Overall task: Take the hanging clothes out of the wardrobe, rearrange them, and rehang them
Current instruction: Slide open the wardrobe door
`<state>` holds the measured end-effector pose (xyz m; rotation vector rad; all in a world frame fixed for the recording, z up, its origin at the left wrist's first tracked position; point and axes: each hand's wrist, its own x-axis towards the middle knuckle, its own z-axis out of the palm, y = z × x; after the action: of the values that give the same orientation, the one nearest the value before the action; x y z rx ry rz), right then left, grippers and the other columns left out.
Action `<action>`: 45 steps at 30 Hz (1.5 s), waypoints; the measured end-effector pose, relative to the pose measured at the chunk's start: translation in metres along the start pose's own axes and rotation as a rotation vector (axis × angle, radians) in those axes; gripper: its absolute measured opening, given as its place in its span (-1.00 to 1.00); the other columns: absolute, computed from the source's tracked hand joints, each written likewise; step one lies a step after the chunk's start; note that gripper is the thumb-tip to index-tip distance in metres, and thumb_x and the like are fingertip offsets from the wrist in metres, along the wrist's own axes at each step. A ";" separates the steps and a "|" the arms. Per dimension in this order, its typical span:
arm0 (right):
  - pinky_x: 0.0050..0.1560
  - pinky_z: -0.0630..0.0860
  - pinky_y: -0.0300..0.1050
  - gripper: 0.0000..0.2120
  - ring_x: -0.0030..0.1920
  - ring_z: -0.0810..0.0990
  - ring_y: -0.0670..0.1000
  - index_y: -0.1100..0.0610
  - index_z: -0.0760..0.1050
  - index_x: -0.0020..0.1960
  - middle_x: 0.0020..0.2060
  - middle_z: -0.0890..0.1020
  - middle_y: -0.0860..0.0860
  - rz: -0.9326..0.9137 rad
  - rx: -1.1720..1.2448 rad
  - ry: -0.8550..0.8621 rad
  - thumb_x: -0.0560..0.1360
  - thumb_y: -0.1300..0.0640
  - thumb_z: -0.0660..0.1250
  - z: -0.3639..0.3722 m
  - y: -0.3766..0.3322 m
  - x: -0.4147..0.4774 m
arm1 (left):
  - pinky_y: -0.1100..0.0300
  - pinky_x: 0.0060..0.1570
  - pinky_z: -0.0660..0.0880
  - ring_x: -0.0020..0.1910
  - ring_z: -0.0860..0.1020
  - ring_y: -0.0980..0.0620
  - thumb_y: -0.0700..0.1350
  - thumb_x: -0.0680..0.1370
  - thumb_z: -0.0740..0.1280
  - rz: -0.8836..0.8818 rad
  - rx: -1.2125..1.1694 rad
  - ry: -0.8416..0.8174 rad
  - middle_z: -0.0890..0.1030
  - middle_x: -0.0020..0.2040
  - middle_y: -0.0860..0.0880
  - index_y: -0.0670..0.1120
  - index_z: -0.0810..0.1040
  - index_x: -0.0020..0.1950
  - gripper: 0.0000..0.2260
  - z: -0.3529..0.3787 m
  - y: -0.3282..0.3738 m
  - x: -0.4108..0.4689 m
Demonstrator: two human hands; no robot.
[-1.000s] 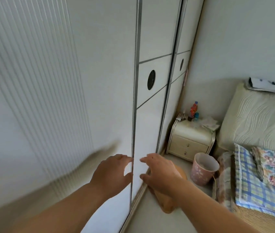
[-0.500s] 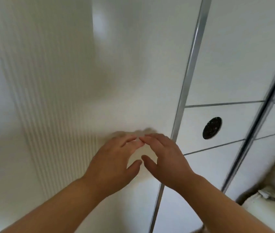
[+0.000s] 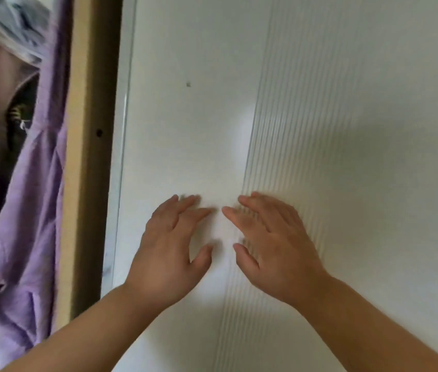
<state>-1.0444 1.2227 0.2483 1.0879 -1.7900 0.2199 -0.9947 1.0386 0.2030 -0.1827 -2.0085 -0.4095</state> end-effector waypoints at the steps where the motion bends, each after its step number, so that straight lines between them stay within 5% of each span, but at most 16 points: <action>1: 0.25 0.41 0.17 -0.47 0.30 0.46 0.16 0.05 0.50 0.30 0.24 0.53 0.10 -0.007 0.004 -0.005 0.33 0.10 0.43 0.004 -0.004 0.014 | 0.01 0.39 0.18 0.46 0.21 -0.01 0.12 0.47 0.26 -0.041 0.032 0.020 0.36 0.43 -0.03 0.02 0.42 0.37 -0.51 -0.005 -0.013 0.002; 8: 0.33 0.19 0.32 -0.36 0.48 0.20 0.15 -0.08 0.29 0.44 0.45 0.32 0.07 -0.112 -0.172 -0.046 0.39 -0.08 0.35 0.032 -0.041 0.119 | 0.05 0.42 0.03 0.52 -0.08 0.09 0.19 0.45 0.32 -0.404 -0.010 0.116 -0.07 0.55 0.12 0.24 -0.01 0.50 -0.28 -0.023 -0.095 0.014; 11: 0.35 -0.01 0.34 -0.29 0.52 -0.03 0.11 -0.13 0.05 0.50 0.52 0.11 0.04 -0.241 -0.324 -0.122 0.44 -0.17 0.26 0.057 -0.052 0.153 | -0.02 0.48 0.08 0.52 -0.10 0.14 0.23 0.46 0.27 -0.477 -0.074 0.118 -0.03 0.55 0.09 0.13 -0.08 0.54 -0.22 -0.023 -0.114 0.020; 14: 0.30 -0.16 0.34 -0.31 0.51 -0.09 0.14 -0.13 0.06 0.51 0.54 0.06 0.06 -0.348 -0.399 -0.157 0.45 -0.20 0.22 0.079 -0.061 0.185 | 0.08 0.45 0.13 0.48 0.11 0.09 0.20 0.48 0.29 -0.530 -0.174 0.110 0.12 0.51 0.07 0.08 -0.14 0.55 -0.19 -0.022 -0.124 0.027; 19: 0.36 -0.20 0.34 -0.40 0.52 -0.17 0.17 -0.15 0.13 0.49 0.55 -0.04 0.06 -0.424 -0.448 -0.221 0.49 -0.24 0.15 0.104 -0.061 0.219 | 0.06 0.39 0.27 0.36 0.34 0.07 0.15 0.52 0.26 -0.579 -0.371 0.013 0.33 0.42 0.06 0.11 -0.02 0.51 -0.34 -0.017 -0.130 0.041; 23: 0.37 -0.18 0.33 -0.40 0.52 -0.17 0.20 -0.12 0.10 0.50 0.55 -0.08 0.07 -0.445 -0.517 -0.188 0.52 -0.31 0.00 0.111 -0.057 0.219 | 0.20 0.06 0.39 0.10 0.46 0.13 0.12 0.52 0.26 -0.604 -0.403 0.052 0.44 0.17 -0.05 0.03 0.17 0.35 -0.53 -0.012 -0.129 0.045; 26: 0.37 -0.16 0.34 -0.41 0.52 -0.17 0.21 -0.11 0.13 0.49 0.55 -0.08 0.07 -0.458 -0.516 -0.178 0.52 -0.32 -0.01 0.110 -0.059 0.219 | 0.38 -0.18 0.33 -0.15 0.44 0.32 0.14 0.53 0.26 -0.594 -0.357 0.072 0.43 -0.08 0.13 0.07 0.18 0.30 -0.57 -0.011 -0.129 0.044; 29: 0.38 -0.15 0.34 -0.41 0.52 -0.19 0.21 -0.11 0.10 0.50 0.55 -0.10 0.08 -0.464 -0.510 -0.176 0.53 -0.32 -0.02 0.108 -0.057 0.217 | 0.50 -0.30 0.37 -0.12 0.43 0.48 0.15 0.54 0.24 -0.610 -0.345 0.039 0.44 -0.10 0.25 0.17 0.13 0.24 -0.62 -0.012 -0.126 0.044; 32: 0.39 -0.15 0.34 -0.41 0.52 -0.18 0.21 -0.11 0.11 0.49 0.55 -0.10 0.08 -0.463 -0.504 -0.173 0.53 -0.31 -0.01 0.104 -0.053 0.213 | 0.51 -0.25 0.37 -0.08 0.43 0.48 0.15 0.54 0.24 -0.617 -0.377 0.023 0.44 -0.04 0.32 0.23 0.09 0.22 -0.62 -0.013 -0.118 0.044; 35: 0.39 -0.16 0.34 -0.41 0.52 -0.18 0.20 -0.12 0.12 0.49 0.55 -0.10 0.08 -0.461 -0.500 -0.172 0.52 -0.32 -0.01 0.097 -0.045 0.206 | 0.27 -0.03 0.45 -0.02 0.48 0.32 0.11 0.53 0.28 -0.632 -0.476 0.019 0.46 0.00 0.28 0.11 0.20 0.25 -0.63 -0.008 -0.110 0.045; 39: 0.37 -0.18 0.33 -0.41 0.52 -0.17 0.19 -0.12 0.14 0.48 0.55 -0.08 0.06 -0.450 -0.503 -0.166 0.51 -0.32 -0.02 0.085 -0.031 0.191 | 0.41 -0.03 0.37 0.03 0.42 0.41 0.12 0.50 0.29 -0.605 -0.496 0.037 0.44 0.11 0.25 0.09 0.21 0.30 -0.56 0.003 -0.088 0.043; 42: 0.37 -0.17 0.33 -0.39 0.52 -0.15 0.19 -0.12 0.15 0.48 0.55 -0.06 0.06 -0.437 -0.524 -0.173 0.50 -0.34 -0.04 0.072 -0.019 0.179 | 0.24 0.15 0.42 0.18 0.44 0.23 0.21 0.45 0.27 -0.619 -0.507 0.017 0.42 0.25 0.23 0.15 0.15 0.36 -0.46 0.010 -0.068 0.039; 45: 0.38 -0.17 0.34 -0.35 0.52 -0.12 0.19 -0.13 0.14 0.48 0.55 -0.04 0.06 -0.414 -0.560 -0.191 0.47 -0.38 -0.06 0.059 -0.005 0.166 | 0.48 -0.22 0.41 -0.05 0.45 0.31 0.22 0.52 0.22 -0.628 -0.435 -0.050 0.41 -0.01 0.36 0.23 0.12 0.17 -0.65 0.018 -0.045 0.036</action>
<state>-1.0963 1.0910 0.3523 1.0538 -1.5985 -0.6184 -1.0396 1.0014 0.2182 0.1831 -1.9713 -1.2501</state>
